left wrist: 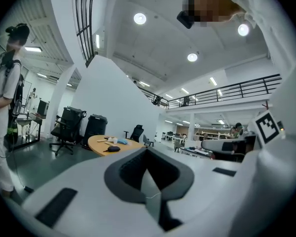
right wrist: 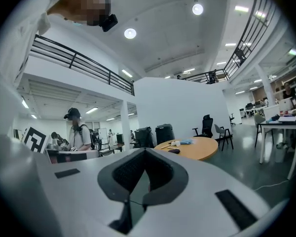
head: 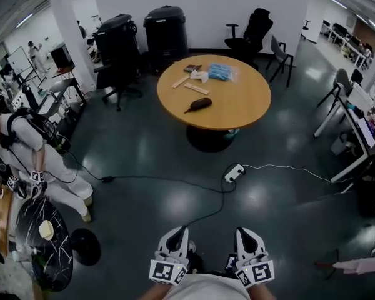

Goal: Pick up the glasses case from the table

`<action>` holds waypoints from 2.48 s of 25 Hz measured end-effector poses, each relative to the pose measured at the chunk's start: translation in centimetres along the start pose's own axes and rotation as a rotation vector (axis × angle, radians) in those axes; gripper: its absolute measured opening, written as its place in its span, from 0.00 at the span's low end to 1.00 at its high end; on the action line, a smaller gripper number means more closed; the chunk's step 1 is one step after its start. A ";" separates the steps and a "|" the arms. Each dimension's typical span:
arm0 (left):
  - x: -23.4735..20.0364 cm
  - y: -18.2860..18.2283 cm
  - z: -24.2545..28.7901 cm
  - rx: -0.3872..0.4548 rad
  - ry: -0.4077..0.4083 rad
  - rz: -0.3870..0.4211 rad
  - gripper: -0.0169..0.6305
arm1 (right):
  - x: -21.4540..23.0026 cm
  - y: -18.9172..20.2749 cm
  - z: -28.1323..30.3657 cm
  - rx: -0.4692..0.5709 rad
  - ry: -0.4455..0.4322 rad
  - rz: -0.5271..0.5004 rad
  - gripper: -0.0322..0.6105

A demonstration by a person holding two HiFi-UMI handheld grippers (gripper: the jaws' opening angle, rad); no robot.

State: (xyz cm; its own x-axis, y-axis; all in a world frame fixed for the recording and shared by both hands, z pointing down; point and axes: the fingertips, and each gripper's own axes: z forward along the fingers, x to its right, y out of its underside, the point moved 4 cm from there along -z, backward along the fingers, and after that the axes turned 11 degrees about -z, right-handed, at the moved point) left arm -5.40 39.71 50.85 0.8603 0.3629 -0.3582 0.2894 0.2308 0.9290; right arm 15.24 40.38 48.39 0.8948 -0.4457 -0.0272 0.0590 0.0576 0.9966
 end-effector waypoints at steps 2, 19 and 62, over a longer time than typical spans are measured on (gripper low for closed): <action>-1.4 -1.1 1.8 -0.004 0.030 -0.005 0.04 | -0.1 -0.6 2.3 -0.008 0.020 0.013 0.07; -7.6 -4.9 20.4 -0.001 0.082 -0.022 0.04 | 6.1 -2.5 22.7 0.029 -0.047 0.014 0.07; -32.4 -5.1 75.4 -0.645 0.213 0.223 0.04 | 27.4 -4.6 70.9 -0.009 0.039 0.021 0.07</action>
State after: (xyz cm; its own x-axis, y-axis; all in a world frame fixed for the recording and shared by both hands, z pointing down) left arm -3.06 -41.25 64.79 0.7505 0.6167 -0.2375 -0.2463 0.5945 0.7655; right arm 8.13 -35.49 48.62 0.9123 -0.4094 -0.0099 0.0444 0.0747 0.9962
